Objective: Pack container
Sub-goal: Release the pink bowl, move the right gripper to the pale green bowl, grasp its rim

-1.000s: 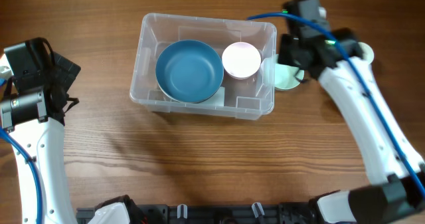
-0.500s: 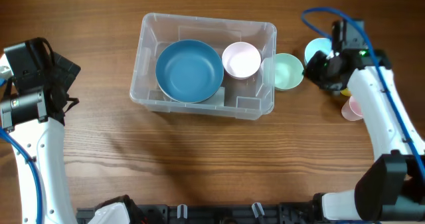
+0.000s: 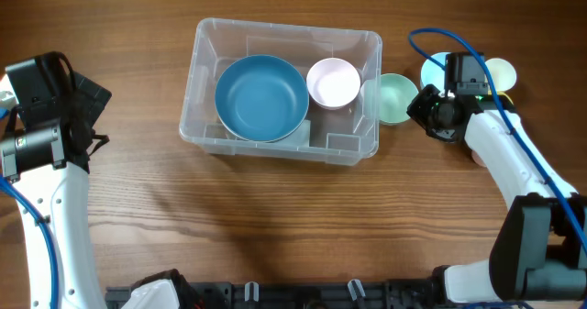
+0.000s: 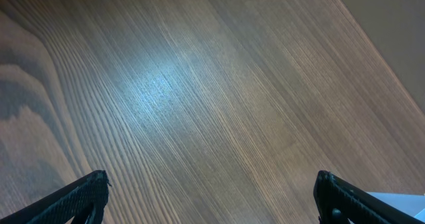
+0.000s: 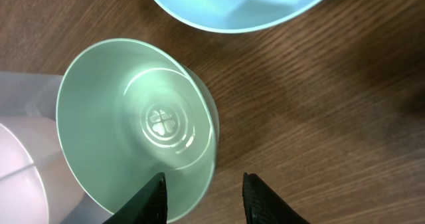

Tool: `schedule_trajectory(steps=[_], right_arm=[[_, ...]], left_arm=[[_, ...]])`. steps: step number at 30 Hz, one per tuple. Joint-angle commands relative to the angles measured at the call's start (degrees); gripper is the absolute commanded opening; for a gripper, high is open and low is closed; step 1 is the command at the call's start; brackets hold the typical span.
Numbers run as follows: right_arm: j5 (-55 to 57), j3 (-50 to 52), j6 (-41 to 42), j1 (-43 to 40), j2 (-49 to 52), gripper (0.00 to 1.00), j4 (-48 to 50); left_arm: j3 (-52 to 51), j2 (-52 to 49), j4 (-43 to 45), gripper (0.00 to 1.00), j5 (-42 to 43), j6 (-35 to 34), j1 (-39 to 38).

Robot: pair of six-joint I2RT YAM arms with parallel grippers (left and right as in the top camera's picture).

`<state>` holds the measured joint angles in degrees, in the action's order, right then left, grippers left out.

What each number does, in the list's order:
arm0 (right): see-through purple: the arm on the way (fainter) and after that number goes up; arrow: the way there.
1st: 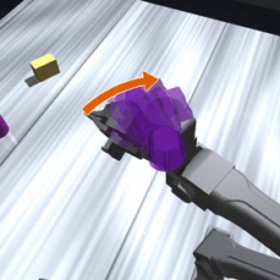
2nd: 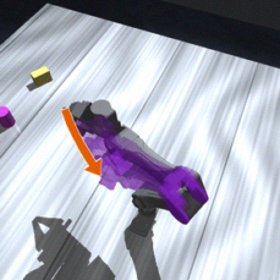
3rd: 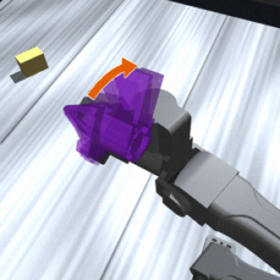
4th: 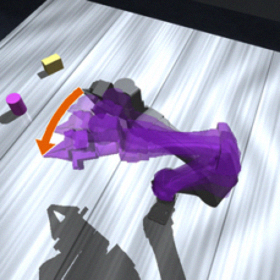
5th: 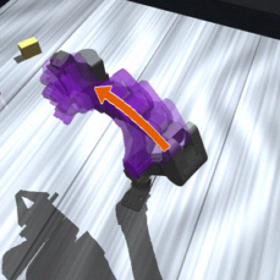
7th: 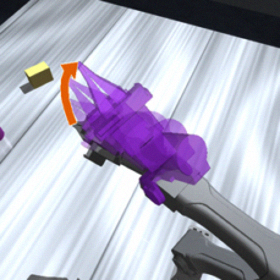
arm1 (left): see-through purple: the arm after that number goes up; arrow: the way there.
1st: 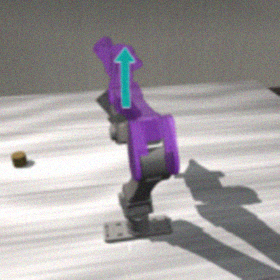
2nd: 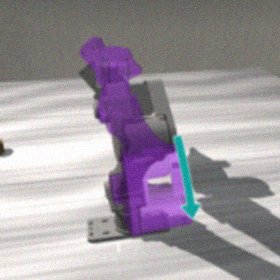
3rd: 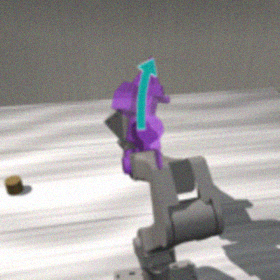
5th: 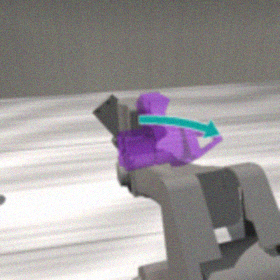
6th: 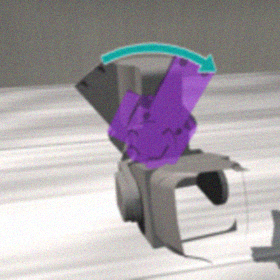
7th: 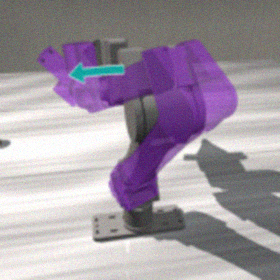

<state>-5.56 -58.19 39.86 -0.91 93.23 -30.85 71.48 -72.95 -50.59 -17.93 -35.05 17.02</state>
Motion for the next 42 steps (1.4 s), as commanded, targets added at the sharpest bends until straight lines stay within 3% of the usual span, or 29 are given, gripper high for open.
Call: schedule_trajectory(steps=[1, 7, 11, 15, 29, 31, 36, 42], right_arm=[[-0.96, 0.52, 0.83, 0.52, 2.54, 0.38, 1.33], [-2.73, 0.52, 0.74, 0.52, 8.37, 0.38, 3.43], [-3.67, 0.37, 0.55, 0.52, 9.07, 0.12, 3.96], [-3.96, 0.35, -1.4, 0.52, 7.32, 0.1, 2.86], [10.03, -0.63, -8.24, 0.5, -21.07, 0.08, -9.33], [10.25, -0.63, -8.26, 0.5, -22.77, 0.11, -10.12], [10.47, 0.09, -4.68, 0.5, -18.58, 0.43, -10.19], [4.15, 0.59, -3.93, 0.5, -3.3, 0.43, -3.67]], left_arm=[[0.63, 0.09, 0.13, 1.0, 0.13, 0.07, 0.37], [0.66, 0.09, 0.13, 1.0, 0.13, 0.07, 0.37], [0.66, 0.09, 0.13, 1.0, 0.13, 0.07, 0.37], [0.66, 0.09, 0.13, 1.0, 0.11, 0.07, 0.37], [0.66, 0.09, 0.13, 1.0, 0.13, 0.07, 0.37], [0.66, 0.09, 0.13, 1.0, 0.13, 0.07, 0.37], [0.66, 0.09, 0.13, 1.0, 0.11, 0.07, 0.37], [0.66, 0.09, 0.13, 1.0, 0.11, 0.07, 0.37]])
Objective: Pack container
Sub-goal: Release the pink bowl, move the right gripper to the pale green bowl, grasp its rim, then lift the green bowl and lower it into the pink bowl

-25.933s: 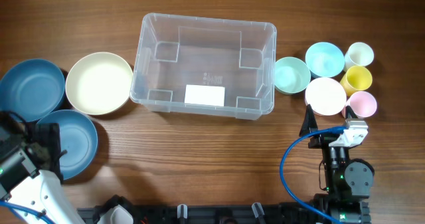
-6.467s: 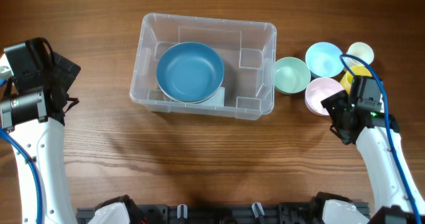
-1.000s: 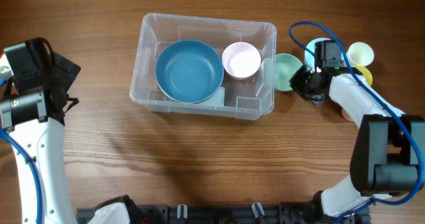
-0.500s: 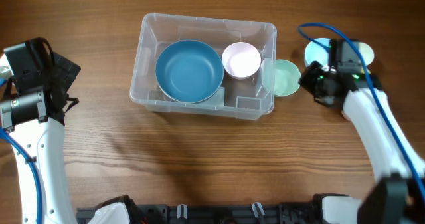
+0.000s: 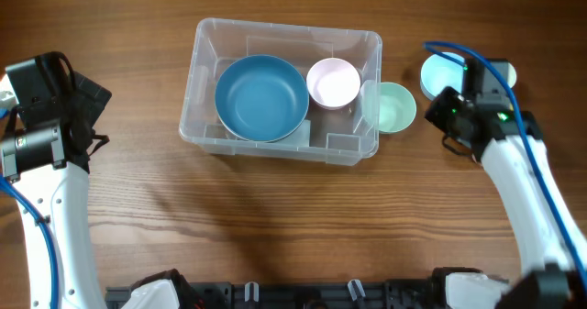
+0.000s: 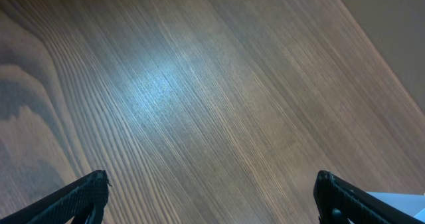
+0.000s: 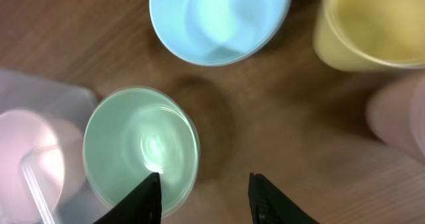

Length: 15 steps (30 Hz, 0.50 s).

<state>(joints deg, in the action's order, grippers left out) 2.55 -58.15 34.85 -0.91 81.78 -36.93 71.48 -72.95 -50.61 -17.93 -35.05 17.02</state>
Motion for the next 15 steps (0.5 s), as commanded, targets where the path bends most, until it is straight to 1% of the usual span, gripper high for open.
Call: schedule_trajectory(steps=[1, 3, 5, 7, 8, 9, 10, 11, 12, 13, 15], right_arm=[[-5.6, 0.55, 1.05, 0.5, 10.12, 0.42, 3.32], [-10.1, 0.55, -0.11, 0.5, 14.71, 0.41, 6.38], [-13.27, 0.55, -1.92, 0.52, 17.22, 0.41, 8.81], [-13.35, 0.55, -1.88, 0.52, 18.58, 0.4, 9.31], [-13.09, 0.55, -1.86, 0.52, 19.04, 0.38, 9.38], [-12.68, 0.55, -1.88, 0.5, 19.3, 0.34, 9.38], [-12.09, 0.55, -1.9, 0.5, 19.58, 0.24, 9.29], [-11.58, 0.55, -1.9, 0.52, 19.65, 0.18, 9.2], [-11.39, 0.55, -1.92, 0.5, 19.67, 0.09, 8.98], [-11.41, 0.55, -1.9, 0.5, 19.65, 0.05, 8.85], [-11.41, 0.52, -3.06, 0.5, 19.63, 0.04, 8.85]], left_arm=[[0.63, 0.09, 0.17, 1.0, 0.11, 0.07, 0.37], [0.66, 0.09, 0.15, 1.0, 0.11, 0.07, 0.37], [0.66, 0.09, 0.15, 1.0, 0.13, 0.07, 0.37], [0.63, 0.09, 0.15, 1.0, 0.11, 0.07, 0.37], [0.66, 0.09, 0.15, 1.0, 0.13, 0.07, 0.37], [0.66, 0.09, 0.15, 1.0, 0.13, 0.07, 0.37], [0.63, 0.09, 0.15, 1.0, 0.11, 0.07, 0.37], [0.66, 0.09, 0.15, 1.0, 0.13, 0.07, 0.37], [0.63, 0.09, 0.15, 1.0, 0.13, 0.07, 0.37], [0.66, 0.09, 0.15, 1.0, 0.11, 0.07, 0.37], [0.66, 0.09, 0.15, 1.0, 0.11, 0.07, 0.37]])
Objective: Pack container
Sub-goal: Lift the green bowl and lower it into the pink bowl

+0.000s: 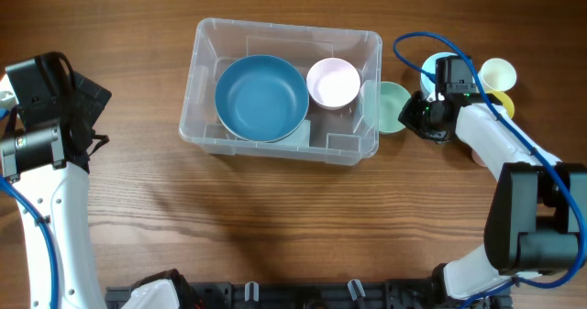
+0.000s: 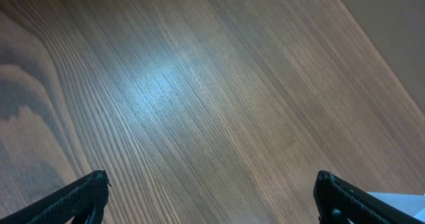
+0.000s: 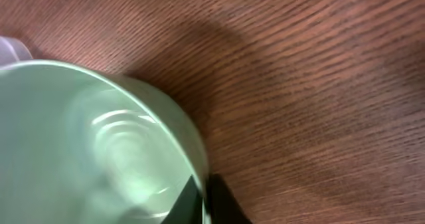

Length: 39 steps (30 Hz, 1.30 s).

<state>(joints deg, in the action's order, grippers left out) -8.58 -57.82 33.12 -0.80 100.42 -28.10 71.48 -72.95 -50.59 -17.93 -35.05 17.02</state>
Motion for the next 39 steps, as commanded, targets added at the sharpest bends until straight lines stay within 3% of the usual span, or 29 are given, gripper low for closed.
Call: schedule_trajectory(steps=[1, 9, 22, 27, 32, 39], right_arm=[[-0.13, 0.2, -1.92, 0.39, 0.94, 0.04, -0.22], [10.62, 0.13, -3.54, 0.26, -5.01, 0.04, -7.04], [14.56, -0.42, -7.65, 0.2, -39.28, 0.04, -15.65], [8.07, -0.42, -10.82, 0.59, -47.6, 0.04, -13.99], [8.09, -0.44, -16.74, 5.81, -45.31, 0.04, -9.88], [13.64, -3.23, -17.92, 16.26, -31.5, 0.04, -5.46]], left_arm=[[0.66, 0.09, 0.13, 1.0, 0.13, 0.07, 0.37], [0.63, 0.09, 0.13, 1.0, 0.11, 0.07, 0.37], [0.63, 0.09, 0.13, 1.0, 0.11, 0.07, 0.37], [0.63, 0.09, 0.13, 1.0, 0.11, 0.07, 0.37], [0.63, 0.09, 0.13, 1.0, 0.13, 0.07, 0.37], [0.63, 0.09, 0.13, 1.0, 0.13, 0.07, 0.37]])
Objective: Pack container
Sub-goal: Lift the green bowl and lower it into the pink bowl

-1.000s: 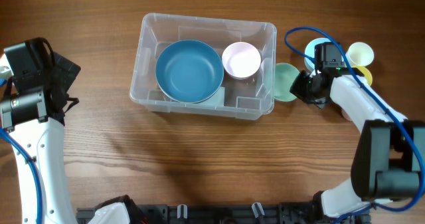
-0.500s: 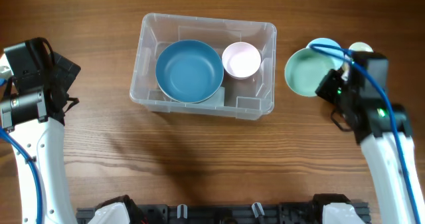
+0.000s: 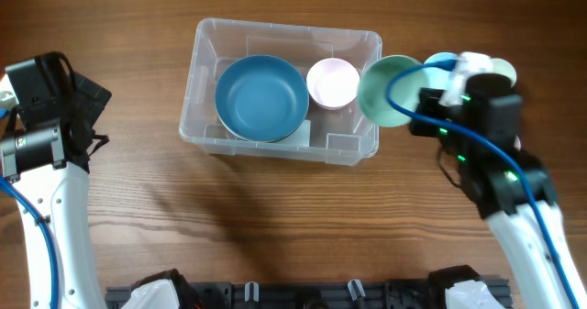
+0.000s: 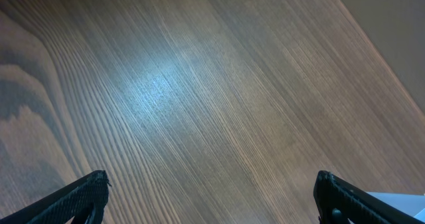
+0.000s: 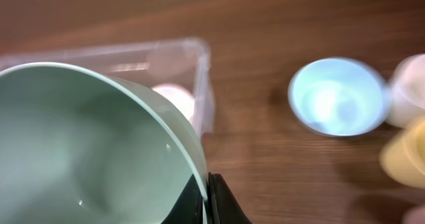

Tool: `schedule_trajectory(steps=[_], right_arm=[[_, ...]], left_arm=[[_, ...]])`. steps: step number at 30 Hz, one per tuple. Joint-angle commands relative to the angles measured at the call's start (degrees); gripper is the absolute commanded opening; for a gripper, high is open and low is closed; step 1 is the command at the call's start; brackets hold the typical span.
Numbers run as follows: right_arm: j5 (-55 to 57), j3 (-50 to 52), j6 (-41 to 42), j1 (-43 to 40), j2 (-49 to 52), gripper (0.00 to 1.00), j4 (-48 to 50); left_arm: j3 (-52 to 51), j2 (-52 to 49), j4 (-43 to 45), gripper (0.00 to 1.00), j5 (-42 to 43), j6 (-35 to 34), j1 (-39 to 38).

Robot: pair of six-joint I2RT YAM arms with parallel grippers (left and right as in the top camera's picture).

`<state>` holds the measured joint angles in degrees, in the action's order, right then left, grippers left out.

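My right gripper (image 5: 204, 199) is shut on the rim of a pale green bowl (image 5: 86, 151), one finger inside and one outside. The green bowl (image 3: 387, 91) hangs lifted at the right edge of the clear plastic container (image 3: 371, 43). Inside the container lie a large blue bowl (image 3: 261, 98) and a small pink bowl (image 3: 332, 82). A light blue bowl (image 5: 337, 96) stands on the table to the right. My left gripper (image 4: 211, 197) is open over bare wood at the far left, holding nothing.
A yellow cup (image 5: 405, 151) and a whitish cup (image 5: 410, 88) stand at the right, past the light blue bowl. The wooden table (image 3: 275, 226) stretches in front of the container. My left arm (image 3: 41, 116) stands at the left edge.
My right gripper, shut on the green bowl's rim down on the table beside the container, now holds the bowl lifted at the container's right wall. The left arm has not moved.
My right gripper was open low over the green bowl standing right of the container. Then it was higher, open, with all the bowls in sight. Then it was shut on the bowl's rim, and now the bowl is lifted off the table.
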<state>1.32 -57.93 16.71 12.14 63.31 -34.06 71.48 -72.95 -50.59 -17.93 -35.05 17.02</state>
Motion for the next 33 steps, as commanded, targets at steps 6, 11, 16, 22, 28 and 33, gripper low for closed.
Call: schedule_trajectory(steps=[6, 11, 16, 22, 28, 33], right_arm=[[8.13, -16.33, -1.07, 5.9, 19.98, 0.04, -3.65], [7.67, -24.22, -1.07, 5.9, 27.98, 0.04, -6.75], [4.59, -24.79, -1.05, 5.92, 32.65, 0.04, -5.51], [3.52, -24.79, -0.9, 5.92, 37.46, 0.04, -2.1], [2.64, -24.79, 1.46, 5.92, 40.96, 0.04, 0.61], [1.6, -24.79, 1.46, 6.08, 42.64, 0.04, 1.22]], left_arm=[[0.63, 0.09, 0.13, 1.0, 0.13, 0.07, 0.37], [0.63, 0.09, 0.13, 1.0, 0.13, 0.07, 0.37], [0.66, 0.09, 0.13, 1.0, 0.11, 0.07, 0.37], [0.66, 0.09, 0.13, 1.0, 0.13, 0.07, 0.37], [0.63, 0.09, 0.13, 1.0, 0.13, 0.07, 0.37], [0.63, 0.09, 0.15, 1.0, 0.11, 0.07, 0.37]])
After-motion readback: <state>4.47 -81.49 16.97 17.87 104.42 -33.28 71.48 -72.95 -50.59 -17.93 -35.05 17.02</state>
